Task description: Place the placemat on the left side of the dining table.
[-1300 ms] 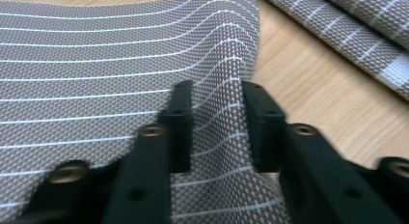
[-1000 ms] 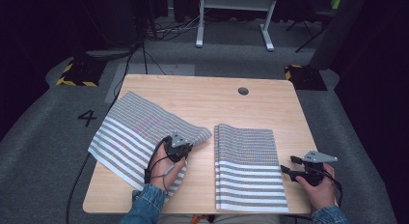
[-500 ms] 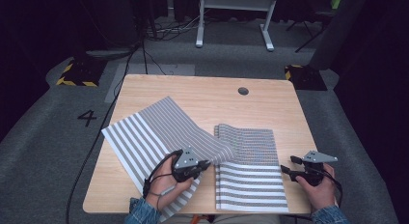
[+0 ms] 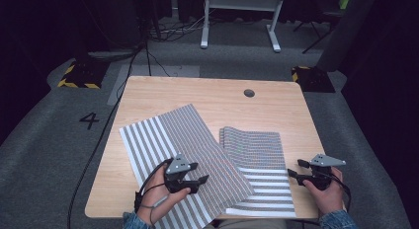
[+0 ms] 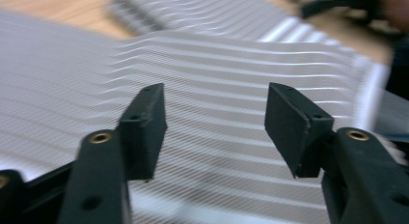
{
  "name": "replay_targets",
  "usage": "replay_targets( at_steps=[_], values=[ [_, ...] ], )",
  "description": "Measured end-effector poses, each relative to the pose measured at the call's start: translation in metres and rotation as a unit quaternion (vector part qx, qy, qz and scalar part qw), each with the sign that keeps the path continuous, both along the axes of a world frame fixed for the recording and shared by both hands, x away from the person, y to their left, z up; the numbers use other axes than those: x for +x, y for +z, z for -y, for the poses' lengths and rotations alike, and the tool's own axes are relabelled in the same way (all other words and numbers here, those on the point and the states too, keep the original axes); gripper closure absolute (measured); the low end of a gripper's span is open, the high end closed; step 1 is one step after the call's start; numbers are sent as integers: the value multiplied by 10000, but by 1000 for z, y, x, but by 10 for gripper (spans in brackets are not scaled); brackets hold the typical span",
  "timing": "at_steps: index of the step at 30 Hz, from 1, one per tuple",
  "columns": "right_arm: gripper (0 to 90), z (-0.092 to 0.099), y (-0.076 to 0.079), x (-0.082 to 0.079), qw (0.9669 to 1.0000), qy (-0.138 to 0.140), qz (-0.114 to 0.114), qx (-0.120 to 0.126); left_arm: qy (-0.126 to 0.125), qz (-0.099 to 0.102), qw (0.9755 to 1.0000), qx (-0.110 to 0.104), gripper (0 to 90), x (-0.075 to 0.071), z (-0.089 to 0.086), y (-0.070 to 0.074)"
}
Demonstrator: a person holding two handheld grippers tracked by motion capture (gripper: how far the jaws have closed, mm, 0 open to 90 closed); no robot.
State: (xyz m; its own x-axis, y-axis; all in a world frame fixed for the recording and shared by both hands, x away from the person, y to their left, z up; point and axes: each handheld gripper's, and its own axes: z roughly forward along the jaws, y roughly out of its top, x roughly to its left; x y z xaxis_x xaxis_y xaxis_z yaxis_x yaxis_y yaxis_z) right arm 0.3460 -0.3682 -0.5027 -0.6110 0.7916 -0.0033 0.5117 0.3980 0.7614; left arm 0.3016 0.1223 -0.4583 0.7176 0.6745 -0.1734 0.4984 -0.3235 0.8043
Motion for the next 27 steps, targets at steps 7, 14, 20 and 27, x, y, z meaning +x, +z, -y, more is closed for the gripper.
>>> replay_targets(
  at_steps=[7, 14, 20, 27],
  values=[
    [361, 0, 0, 0, 10000, -4, 16, 18, 1168, 1, 9921, 450, 363, -3, -41, -12],
    [358, 0, 0, 0, 10000, 12, 4, -1, 1870, -210, 9800, 654, 363, -14, -68, -26],
    [355, 0, 0, 0, 10000, 14, 4, -3, 2342, -583, 9654, 983, 333, -26, -79, -37],
    [354, -1, 0, 0, 10000, 25, 5, -3, 2578, -865, 9568, 1027, 257, -34, -76, -36]
  ],
)
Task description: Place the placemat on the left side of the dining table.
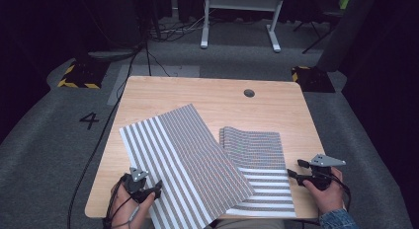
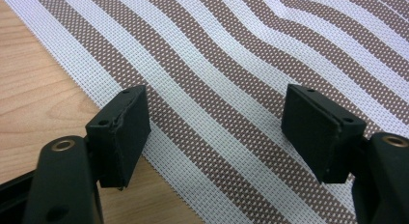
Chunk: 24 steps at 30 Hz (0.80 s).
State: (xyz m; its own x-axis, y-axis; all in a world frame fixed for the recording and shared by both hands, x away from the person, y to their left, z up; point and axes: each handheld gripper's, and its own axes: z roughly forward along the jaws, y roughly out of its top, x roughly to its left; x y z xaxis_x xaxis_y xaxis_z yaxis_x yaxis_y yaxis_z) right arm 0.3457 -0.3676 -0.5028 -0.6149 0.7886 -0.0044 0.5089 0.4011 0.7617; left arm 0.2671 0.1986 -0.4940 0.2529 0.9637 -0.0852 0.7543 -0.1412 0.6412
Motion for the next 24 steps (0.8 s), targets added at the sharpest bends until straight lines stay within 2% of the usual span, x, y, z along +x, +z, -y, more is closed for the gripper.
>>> replay_targets(
  at_steps=[2, 4, 11, 15, 16, 17, 19, 20, 21, 24],
  values=[
    [354, 0, 0, 0, 10000, 13, -2, 0, 7, 89, 9998, 158, 243, -2, 4, -2],
    [352, 0, 0, 0, 10000, 20, -2, 1, 34, 104, 9997, 211, 223, -2, 7, -3],
    [351, 0, 0, 0, 10000, 24, -3, 1, -12, 350, 9992, 173, 229, -6, 7, -8],
    [349, 0, 0, 0, 10000, 27, 4, -6, -13, 424, 9989, 179, 287, -7, 11, -8],
    [349, 0, 0, 0, 10000, 24, 2, -6, -48, 441, 9988, 183, 313, -7, 12, -8],
    [348, 0, 0, 0, 10000, 25, 2, -5, -152, 473, 9986, 173, 388, -6, 14, -7],
    [348, 0, 0, 0, 10000, 27, -1, -2, -187, 487, 9985, 166, 480, -6, 15, -7],
    [348, 0, 0, 0, 10000, 27, -1, -2, -253, 518, 9982, 157, 480, -6, 16, -7],
    [347, 0, 0, 0, 10000, 28, -1, 0, -325, 561, 9978, 127, 560, -6, 17, -7],
    [346, 0, 0, 0, 10000, 32, -3, 2, -317, 554, 9979, 53, 674, -5, 17, -7]
  ],
)
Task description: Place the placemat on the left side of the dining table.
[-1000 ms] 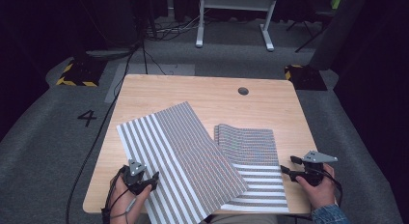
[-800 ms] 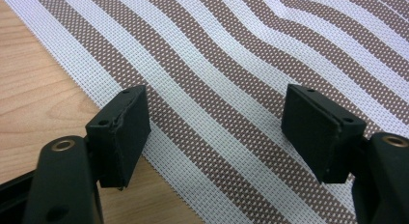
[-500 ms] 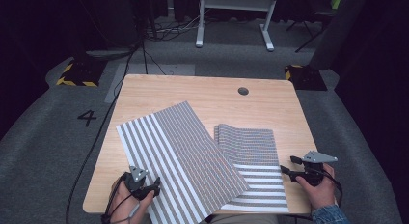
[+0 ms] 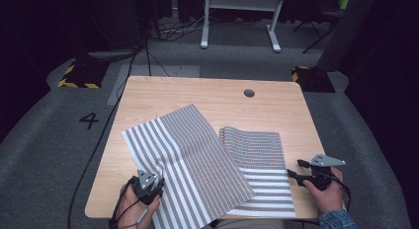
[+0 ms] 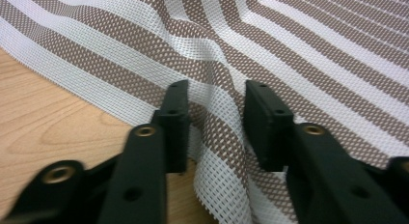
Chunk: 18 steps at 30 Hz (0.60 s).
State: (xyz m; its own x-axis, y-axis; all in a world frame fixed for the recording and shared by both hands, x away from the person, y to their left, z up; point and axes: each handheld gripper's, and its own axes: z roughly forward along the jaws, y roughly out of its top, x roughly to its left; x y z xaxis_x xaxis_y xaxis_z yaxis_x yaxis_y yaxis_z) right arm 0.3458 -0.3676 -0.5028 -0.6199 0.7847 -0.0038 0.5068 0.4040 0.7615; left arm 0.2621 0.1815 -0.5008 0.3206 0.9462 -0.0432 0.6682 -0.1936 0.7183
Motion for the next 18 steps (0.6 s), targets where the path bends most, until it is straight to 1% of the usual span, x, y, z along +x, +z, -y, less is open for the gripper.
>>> replay_targets(
  at_steps=[1, 2, 3, 4, 5, 7, 8, 9, 11, 12, 13, 15, 16, 17, 18],
  values=[
    [346, 0, 0, 0, 10000, 2, 0, 0, 0, 0, 10000, 0, 733, 0, 0, 0],
    [346, 0, 0, 0, 10000, 2, 0, 0, 6, -7, 10000, -74, 733, 1, 0, 0],
    [346, 0, 0, 0, 10000, 2, -1, -1, -20, -42, 9999, -134, 761, 1, -1, 1],
    [346, 0, 0, 0, 10000, 2, -2, 0, -79, -96, 9996, -246, 794, 2, -3, 2],
    [346, 0, 0, 0, 10000, 2, -1, 0, -71, -134, 9993, -330, 818, 3, -4, 3],
    [346, 0, 0, 0, 10000, 2, -4, 3, -121, -163, 9986, -482, 853, 5, -8, 8],
    [346, 0, 0, 0, 10000, 2, -4, 3, -121, -163, 9986, -482, 857, 5, -8, 8],
    [346, 0, 0, 0, 10000, 1, -5, 4, -191, -163, 9981, -566, 860, 6, -11, 13],
    [345, 0, 0, 0, 10000, 1, -6, 4, -214, -179, 9978, -601, 863, 7, -13, 15],
    [346, 0, 0, 0, 10000, 4, -3, 3, -251, -170, 9974, -647, 864, 10, -15, 19],
    [345, 0, 0, 0, 10000, 2, -4, 3, -339, -125, 9974, -622, 864, 15, -20, 24],
    [345, 0, 0, 0, 10000, -1, -4, 1, -290, -124, 9983, -488, 863, 22, -24, 32],
    [345, 0, 0, 0, 10000, 0, -2, 1, -290, -124, 9983, -488, 863, 22, -24, 32],
    [345, 0, 0, 0, 10000, 0, -2, 1, -286, -118, 9986, -425, 863, 27, -26, 35],
    [344, 0, 0, 0, 10000, -4, -5, 2, -355, -72, 9989, -304, 863, 36, -32, 42]
  ],
)
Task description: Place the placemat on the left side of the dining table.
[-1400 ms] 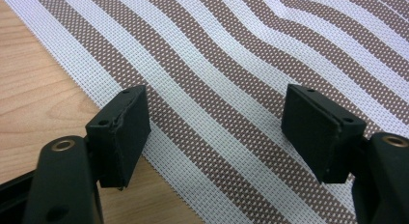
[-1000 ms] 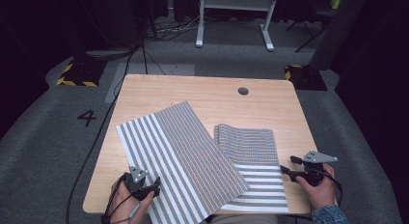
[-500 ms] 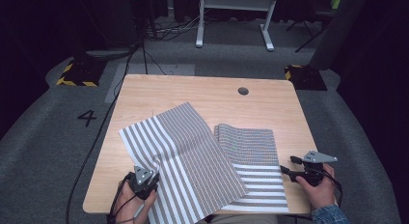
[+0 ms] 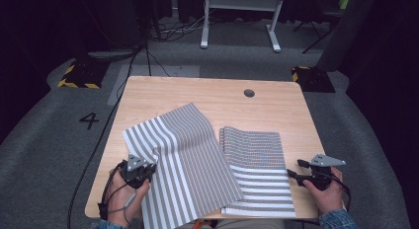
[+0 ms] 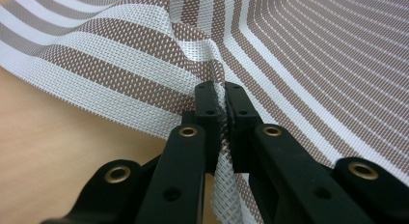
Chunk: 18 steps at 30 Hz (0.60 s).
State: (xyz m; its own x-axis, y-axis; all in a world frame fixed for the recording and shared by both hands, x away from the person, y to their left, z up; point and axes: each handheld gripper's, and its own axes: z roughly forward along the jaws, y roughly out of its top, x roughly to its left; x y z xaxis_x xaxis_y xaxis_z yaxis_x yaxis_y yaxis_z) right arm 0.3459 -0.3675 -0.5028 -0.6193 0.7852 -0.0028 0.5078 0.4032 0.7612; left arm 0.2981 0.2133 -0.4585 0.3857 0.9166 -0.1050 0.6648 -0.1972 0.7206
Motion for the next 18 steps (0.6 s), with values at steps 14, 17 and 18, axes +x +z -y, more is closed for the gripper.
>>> replay_targets(
  at_steps=[14, 17, 18],
  values=[
    [344, 0, 0, 0, 10000, 12, 0, -10, -339, 3, 9987, 392, 857, 68, -43, 14],
    [344, 0, 0, 0, 10000, 13, 1, -11, -341, -16, 9987, 366, 856, 74, -48, 13],
    [344, 0, 0, 0, 10000, 9, -1, -4, -301, -26, 9990, 335, 854, 81, -54, 12]
  ],
)
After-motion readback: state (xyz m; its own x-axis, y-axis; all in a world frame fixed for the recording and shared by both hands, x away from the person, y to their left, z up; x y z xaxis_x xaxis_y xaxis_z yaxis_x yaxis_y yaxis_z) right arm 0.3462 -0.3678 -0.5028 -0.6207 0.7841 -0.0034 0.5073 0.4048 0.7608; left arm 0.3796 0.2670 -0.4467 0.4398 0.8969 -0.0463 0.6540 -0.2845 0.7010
